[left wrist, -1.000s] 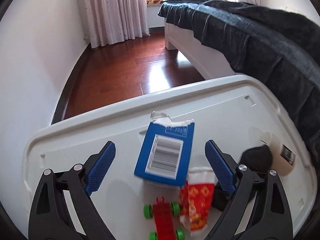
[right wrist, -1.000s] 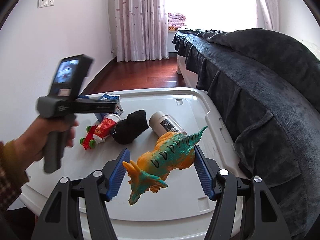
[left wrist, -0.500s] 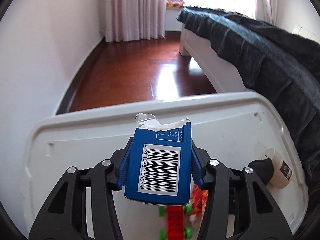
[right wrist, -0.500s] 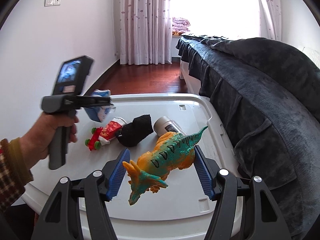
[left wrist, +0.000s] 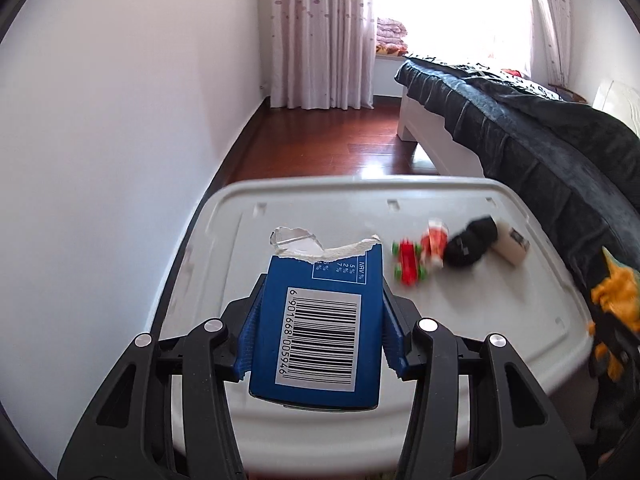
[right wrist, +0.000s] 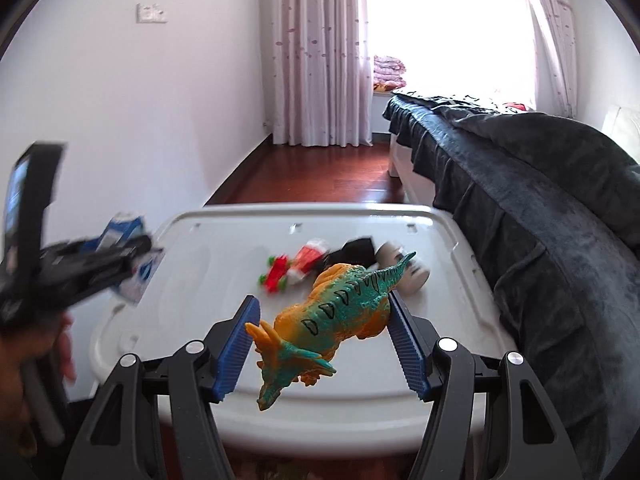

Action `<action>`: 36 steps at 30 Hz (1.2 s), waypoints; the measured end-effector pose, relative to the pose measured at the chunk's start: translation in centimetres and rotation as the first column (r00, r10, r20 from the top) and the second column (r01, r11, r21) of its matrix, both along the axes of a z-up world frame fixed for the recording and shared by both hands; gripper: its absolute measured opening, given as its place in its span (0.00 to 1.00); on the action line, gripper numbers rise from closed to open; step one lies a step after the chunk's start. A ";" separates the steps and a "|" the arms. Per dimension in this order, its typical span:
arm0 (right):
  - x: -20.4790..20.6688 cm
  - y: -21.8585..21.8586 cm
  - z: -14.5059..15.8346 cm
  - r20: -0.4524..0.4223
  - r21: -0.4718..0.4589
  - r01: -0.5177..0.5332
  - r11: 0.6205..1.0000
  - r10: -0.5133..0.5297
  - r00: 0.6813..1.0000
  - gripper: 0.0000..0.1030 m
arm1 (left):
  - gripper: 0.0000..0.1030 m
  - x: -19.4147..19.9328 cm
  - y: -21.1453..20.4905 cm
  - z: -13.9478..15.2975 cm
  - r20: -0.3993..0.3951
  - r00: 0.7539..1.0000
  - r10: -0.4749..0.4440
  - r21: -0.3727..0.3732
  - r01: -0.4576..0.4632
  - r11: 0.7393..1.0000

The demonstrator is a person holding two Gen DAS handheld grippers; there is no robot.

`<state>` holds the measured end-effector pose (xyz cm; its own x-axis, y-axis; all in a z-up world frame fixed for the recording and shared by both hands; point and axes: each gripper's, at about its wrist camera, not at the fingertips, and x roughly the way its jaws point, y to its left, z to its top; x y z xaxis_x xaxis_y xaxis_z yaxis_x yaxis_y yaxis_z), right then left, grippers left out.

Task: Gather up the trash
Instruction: 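Carry dinosaur and carton over the bin and open both grippers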

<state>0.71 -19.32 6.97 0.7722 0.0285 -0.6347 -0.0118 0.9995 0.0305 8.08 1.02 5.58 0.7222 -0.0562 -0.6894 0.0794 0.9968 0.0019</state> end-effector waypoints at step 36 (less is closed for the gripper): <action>-12.0 4.3 -13.3 -0.258 -0.092 0.032 0.995 -0.055 0.964 0.84 | 0.86 -19.4 1.1 -11.1 -0.112 0.988 0.105 0.016 -0.104 0.994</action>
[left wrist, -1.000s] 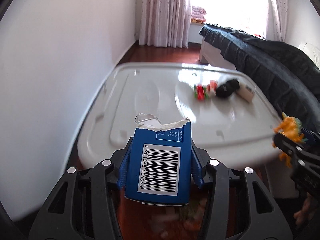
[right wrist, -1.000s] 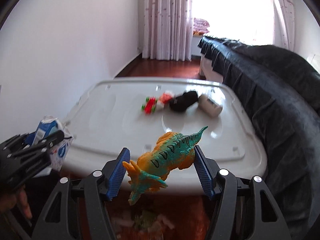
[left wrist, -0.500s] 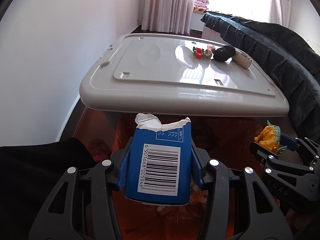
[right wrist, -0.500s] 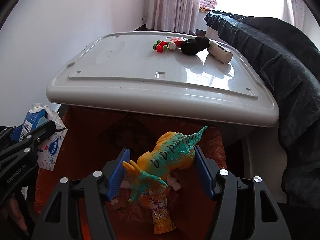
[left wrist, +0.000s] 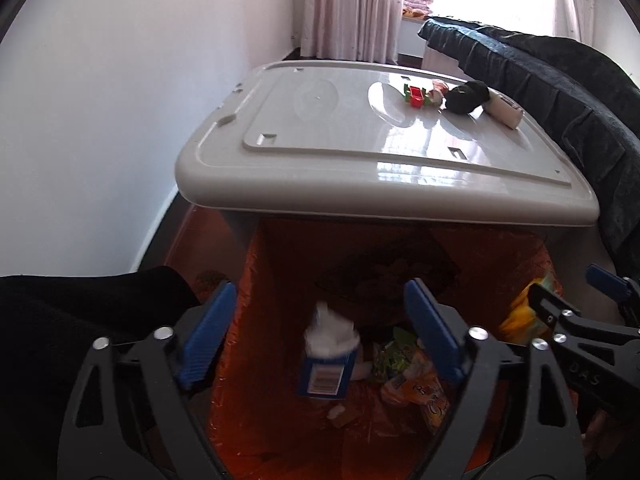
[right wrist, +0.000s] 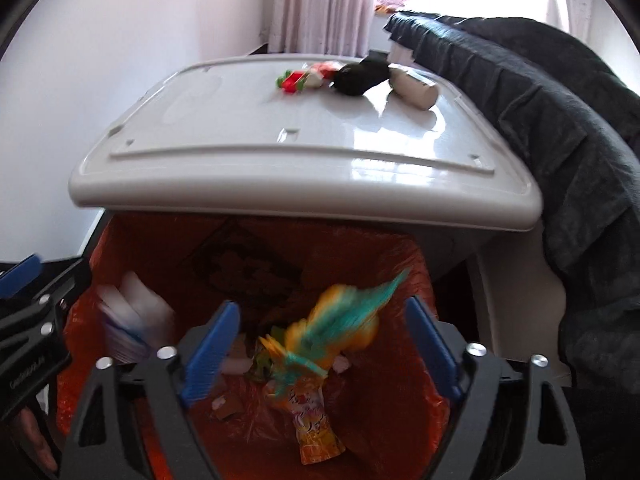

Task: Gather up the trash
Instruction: 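Carry dinosaur and carton over the bin and open both grippers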

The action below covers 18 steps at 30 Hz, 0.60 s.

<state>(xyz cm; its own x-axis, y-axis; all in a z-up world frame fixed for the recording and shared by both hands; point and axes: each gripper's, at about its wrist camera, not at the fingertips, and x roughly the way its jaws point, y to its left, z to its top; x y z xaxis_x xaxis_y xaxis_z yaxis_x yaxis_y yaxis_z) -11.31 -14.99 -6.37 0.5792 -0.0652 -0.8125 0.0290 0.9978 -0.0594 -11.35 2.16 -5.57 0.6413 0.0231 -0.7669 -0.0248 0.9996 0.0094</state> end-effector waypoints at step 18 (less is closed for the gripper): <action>1.3 -2.1 1.5 0.041 0.003 0.039 0.999 -0.039 0.998 0.91 | 0.88 1.2 1.0 1.3 0.008 1.000 -0.025 -0.115 0.025 0.993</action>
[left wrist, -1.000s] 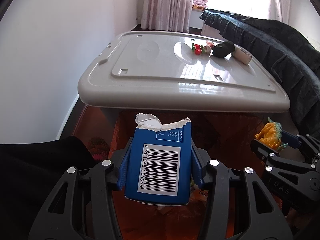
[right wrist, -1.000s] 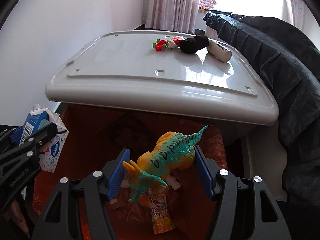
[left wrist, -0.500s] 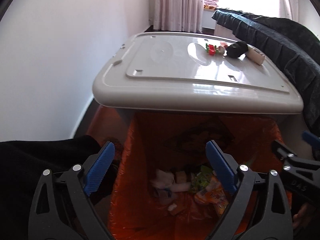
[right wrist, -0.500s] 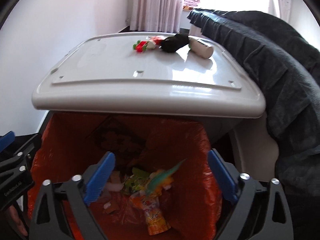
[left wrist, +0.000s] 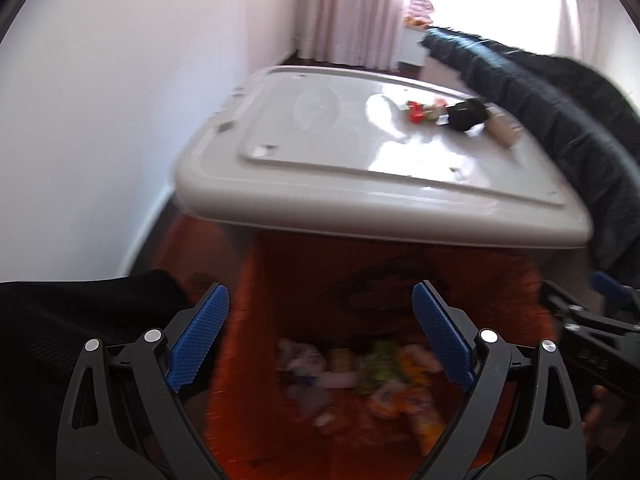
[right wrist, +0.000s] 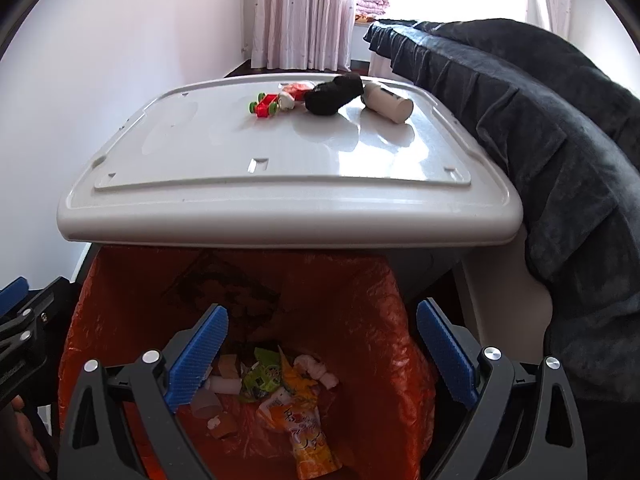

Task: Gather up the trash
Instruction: 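Carry dinosaur and carton over the bin and open both grippers, then grasp the white cylindrical jar with the right gripper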

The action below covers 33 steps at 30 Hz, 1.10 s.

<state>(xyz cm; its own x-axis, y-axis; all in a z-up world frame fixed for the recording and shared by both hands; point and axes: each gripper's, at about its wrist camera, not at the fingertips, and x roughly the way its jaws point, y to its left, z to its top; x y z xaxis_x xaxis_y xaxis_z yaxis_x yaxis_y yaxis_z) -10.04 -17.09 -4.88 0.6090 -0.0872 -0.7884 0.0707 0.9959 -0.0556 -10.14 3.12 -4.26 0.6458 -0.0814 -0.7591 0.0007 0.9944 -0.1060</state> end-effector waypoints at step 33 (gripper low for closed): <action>33.3 -13.4 -2.3 -0.132 -0.074 -0.231 0.970 0.220 0.967 0.80 | 0.88 12.5 -9.9 1.8 0.072 0.967 -0.243 0.005 0.243 0.970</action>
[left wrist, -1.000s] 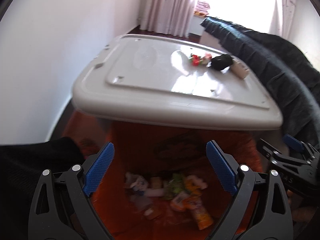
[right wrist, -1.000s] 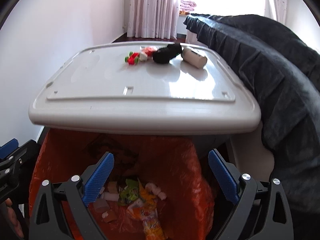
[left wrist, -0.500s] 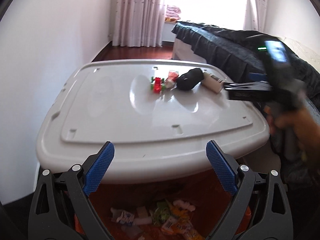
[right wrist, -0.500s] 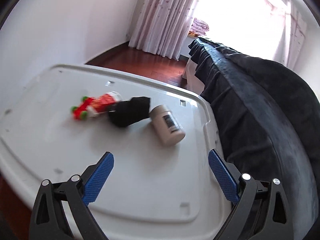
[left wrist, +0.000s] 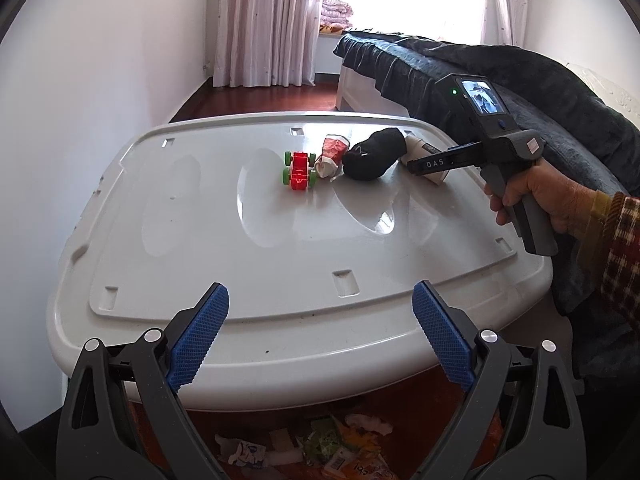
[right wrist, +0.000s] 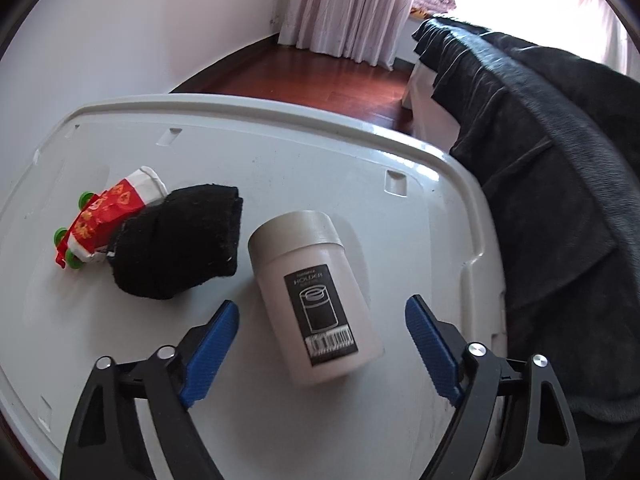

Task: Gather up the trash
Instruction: 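Grasp the white cylindrical jar with the right gripper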

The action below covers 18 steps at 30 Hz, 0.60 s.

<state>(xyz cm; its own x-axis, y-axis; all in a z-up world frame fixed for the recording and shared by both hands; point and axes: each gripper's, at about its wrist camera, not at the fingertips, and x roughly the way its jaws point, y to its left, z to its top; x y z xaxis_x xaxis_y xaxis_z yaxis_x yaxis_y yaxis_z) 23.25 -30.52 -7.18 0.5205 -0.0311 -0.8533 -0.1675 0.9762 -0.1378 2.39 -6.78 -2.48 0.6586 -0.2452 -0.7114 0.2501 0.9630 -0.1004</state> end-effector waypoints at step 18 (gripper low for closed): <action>-6.9 -1.5 4.9 0.039 0.055 0.029 0.998 -0.031 0.999 0.46 | 0.88 6.9 -4.1 1.6 0.017 0.938 -0.347 -0.111 0.347 0.931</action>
